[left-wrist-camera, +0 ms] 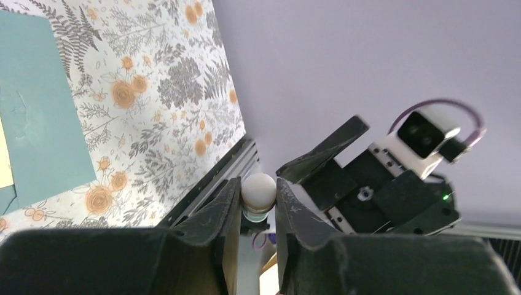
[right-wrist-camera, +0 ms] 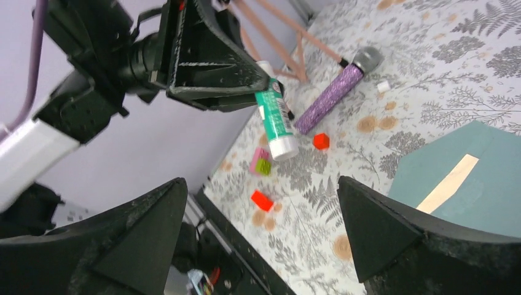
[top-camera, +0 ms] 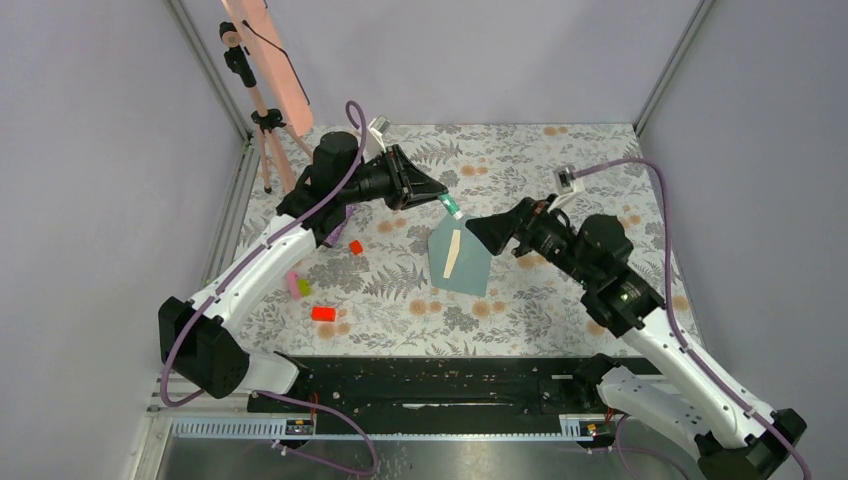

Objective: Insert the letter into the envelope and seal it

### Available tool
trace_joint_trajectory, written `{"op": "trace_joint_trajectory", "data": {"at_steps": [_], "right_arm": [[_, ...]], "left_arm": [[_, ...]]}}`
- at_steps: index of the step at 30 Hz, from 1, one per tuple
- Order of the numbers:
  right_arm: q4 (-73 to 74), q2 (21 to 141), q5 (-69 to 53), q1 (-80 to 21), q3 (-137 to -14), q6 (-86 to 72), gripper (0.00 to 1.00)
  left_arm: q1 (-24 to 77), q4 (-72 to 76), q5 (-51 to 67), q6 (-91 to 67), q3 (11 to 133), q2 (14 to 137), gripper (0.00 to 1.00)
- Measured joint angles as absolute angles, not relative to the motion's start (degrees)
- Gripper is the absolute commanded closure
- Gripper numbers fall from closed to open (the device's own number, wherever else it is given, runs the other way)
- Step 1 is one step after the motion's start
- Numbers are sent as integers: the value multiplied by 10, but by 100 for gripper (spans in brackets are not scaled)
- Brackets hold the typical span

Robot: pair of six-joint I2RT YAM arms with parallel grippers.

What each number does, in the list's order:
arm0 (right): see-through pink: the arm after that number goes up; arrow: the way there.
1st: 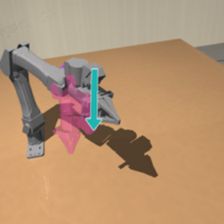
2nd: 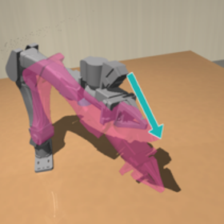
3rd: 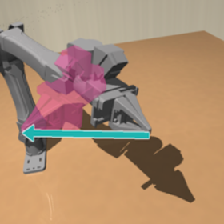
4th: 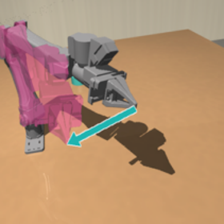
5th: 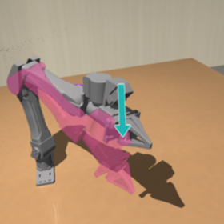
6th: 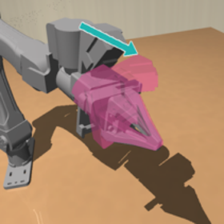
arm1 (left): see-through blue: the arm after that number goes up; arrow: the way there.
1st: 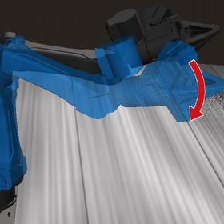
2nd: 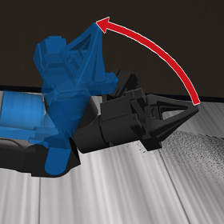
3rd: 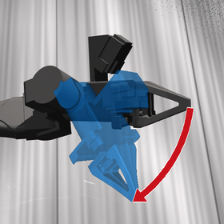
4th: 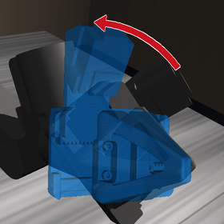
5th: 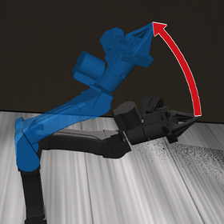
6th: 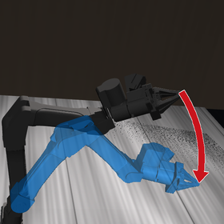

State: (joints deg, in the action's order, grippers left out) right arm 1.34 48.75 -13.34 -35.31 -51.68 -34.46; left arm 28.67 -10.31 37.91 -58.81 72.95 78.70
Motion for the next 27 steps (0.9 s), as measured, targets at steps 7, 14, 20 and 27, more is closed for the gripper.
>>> {"op": "trace_joint_trajectory", "data": {"at_steps": [7, 14, 20, 27], "right_arm": [[-177, 483, -52, -353, -395, -466, 2], [-291, 550, -41, -353, -382, -534, 9], [-362, 601, -43, -353, -383, -578, 18], [-403, 636, -55, -353, -383, -608, 39]], "left_arm": [[288, -24, 326, -693, 698, 787, 100], [288, 13, 305, -745, 663, 783, 100], [288, 39, 305, -765, 663, 783, 100], [288, 45, 305, -771, 663, 783, 100]]}}
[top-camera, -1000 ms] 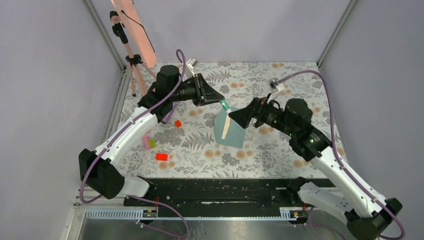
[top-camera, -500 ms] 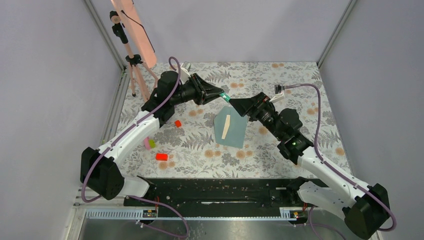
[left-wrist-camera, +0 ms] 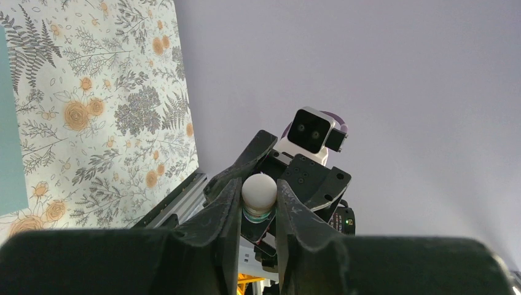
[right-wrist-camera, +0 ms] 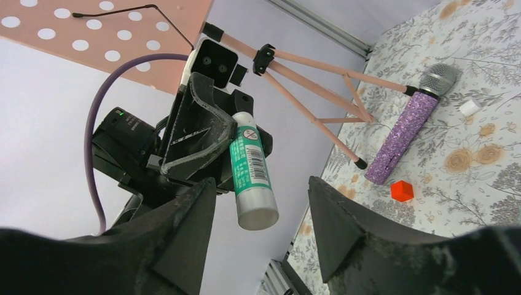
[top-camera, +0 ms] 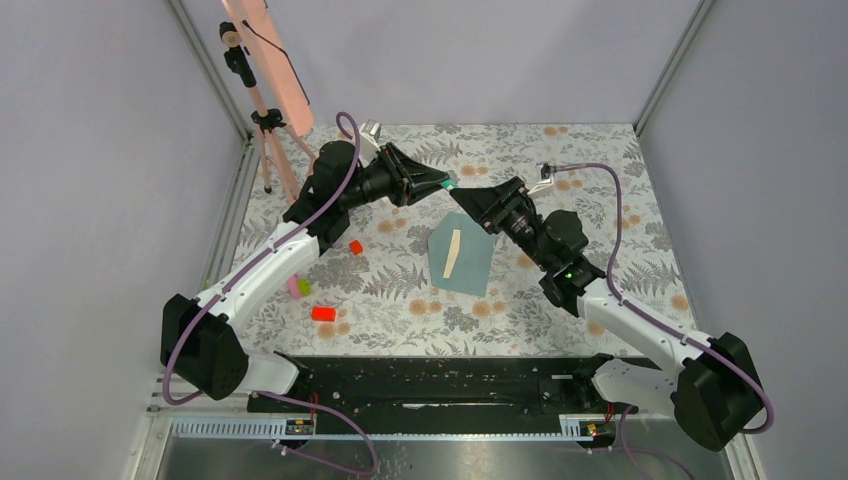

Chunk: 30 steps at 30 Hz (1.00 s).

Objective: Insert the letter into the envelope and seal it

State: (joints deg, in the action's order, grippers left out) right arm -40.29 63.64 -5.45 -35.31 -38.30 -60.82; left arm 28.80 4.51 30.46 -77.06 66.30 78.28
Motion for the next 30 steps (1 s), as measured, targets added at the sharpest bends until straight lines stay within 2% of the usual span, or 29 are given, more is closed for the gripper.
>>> {"op": "trace_joint_trajectory", "data": {"at_steps": [2, 13, 17, 20, 25, 30], "right_arm": [[-411, 642, -57, -353, -385, -614, 44], [-486, 701, -83, -350, -395, -674, 55], [-517, 719, -91, -343, -395, -700, 55], [-531, 723, -92, -338, -395, -712, 51], [-546, 723, -96, -332, -395, -721, 61], [-556, 732, -103, -329, -396, -729, 59]], "left_arm": [[288, 46, 305, -771, 663, 783, 100], [288, 49, 308, -778, 663, 783, 100], [288, 50, 308, -779, 663, 783, 100], [288, 51, 309, -779, 663, 783, 100], [288, 53, 309, -780, 663, 783, 100], [288, 59, 310, -781, 663, 783, 100]]}}
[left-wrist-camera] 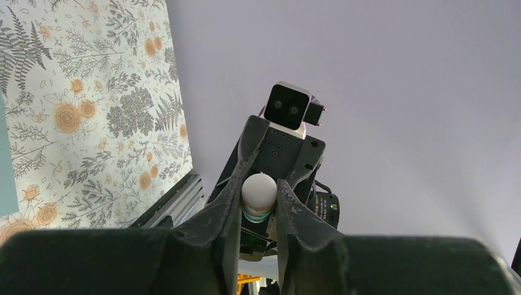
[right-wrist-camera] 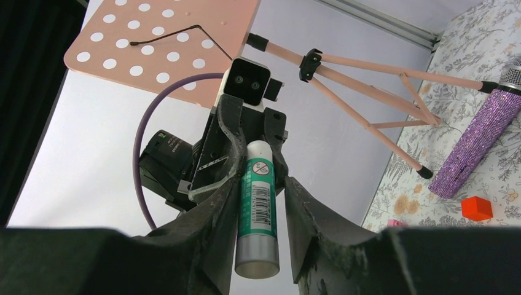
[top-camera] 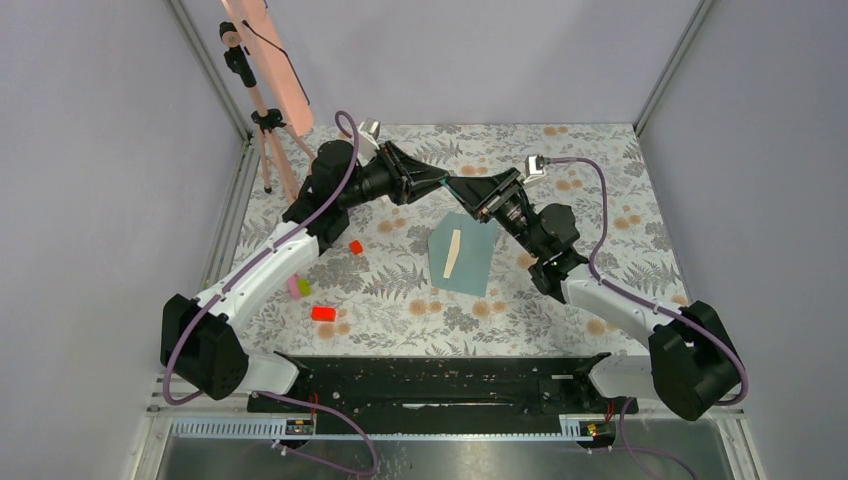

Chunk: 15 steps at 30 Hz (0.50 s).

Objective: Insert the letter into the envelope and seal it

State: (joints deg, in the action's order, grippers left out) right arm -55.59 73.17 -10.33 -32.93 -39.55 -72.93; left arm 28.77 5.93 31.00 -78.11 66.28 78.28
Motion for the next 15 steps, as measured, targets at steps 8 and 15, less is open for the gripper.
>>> {"op": "trace_joint_trajectory", "data": {"at_steps": [8, 15], "right_arm": [[-578, 749, -117, -327, -396, -745, 75], [-593, 760, -126, -321, -397, -763, 100]], "left_arm": [[286, 59, 309, -780, 663, 783, 100], [283, 59, 306, -776, 663, 785, 100]]}}
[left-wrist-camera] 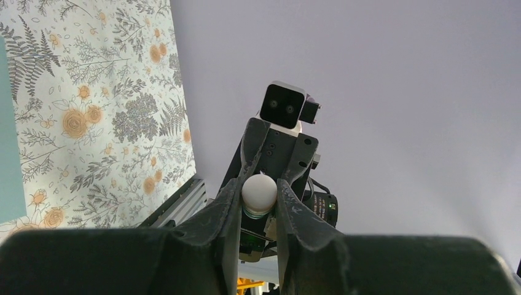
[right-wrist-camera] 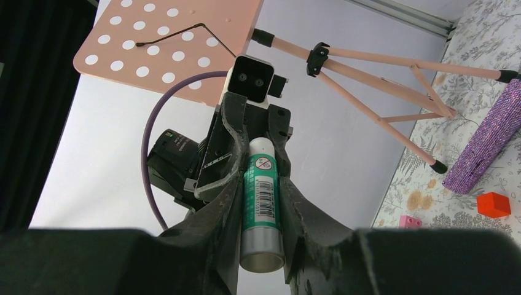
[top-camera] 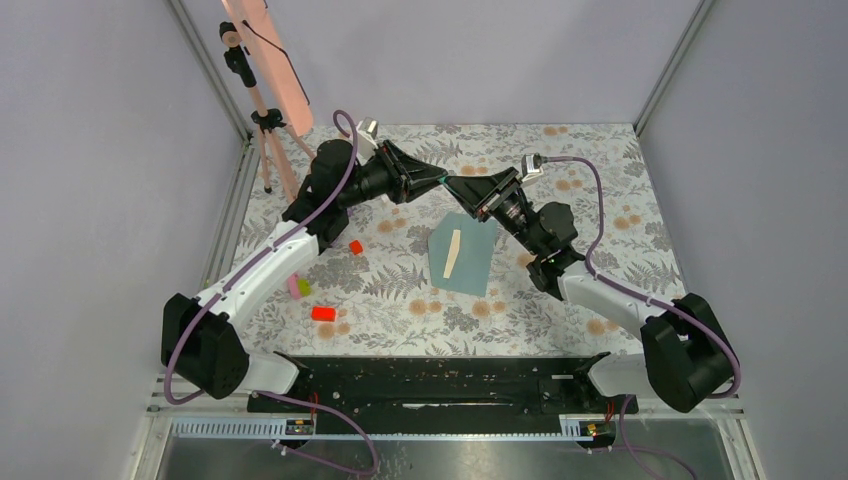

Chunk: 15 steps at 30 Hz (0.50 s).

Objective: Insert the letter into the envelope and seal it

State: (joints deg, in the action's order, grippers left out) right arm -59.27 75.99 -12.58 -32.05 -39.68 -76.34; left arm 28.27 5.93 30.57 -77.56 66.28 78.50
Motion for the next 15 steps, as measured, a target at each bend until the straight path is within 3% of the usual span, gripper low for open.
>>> {"op": "trace_joint_trajectory", "data": {"at_steps": [3, 6, 8, 12, 15], "right_arm": [[-592, 760, -131, -317, -397, -769, 100], [-593, 759, -133, -316, -395, -775, 100], [-593, 757, -135, -314, -391, -776, 100], [-561, 735, -139, -286, -373, -772, 100], [-505, 687, -143, -261, -345, -757, 100]], "left_arm": [[283, 60, 306, -776, 663, 785, 98], [283, 59, 306, -776, 663, 785, 60], [284, 57, 306, -774, 663, 785, 42], [284, 25, 307, -750, 667, 785, 20], [284, -36, 299, -719, 678, 785, 16]]}}
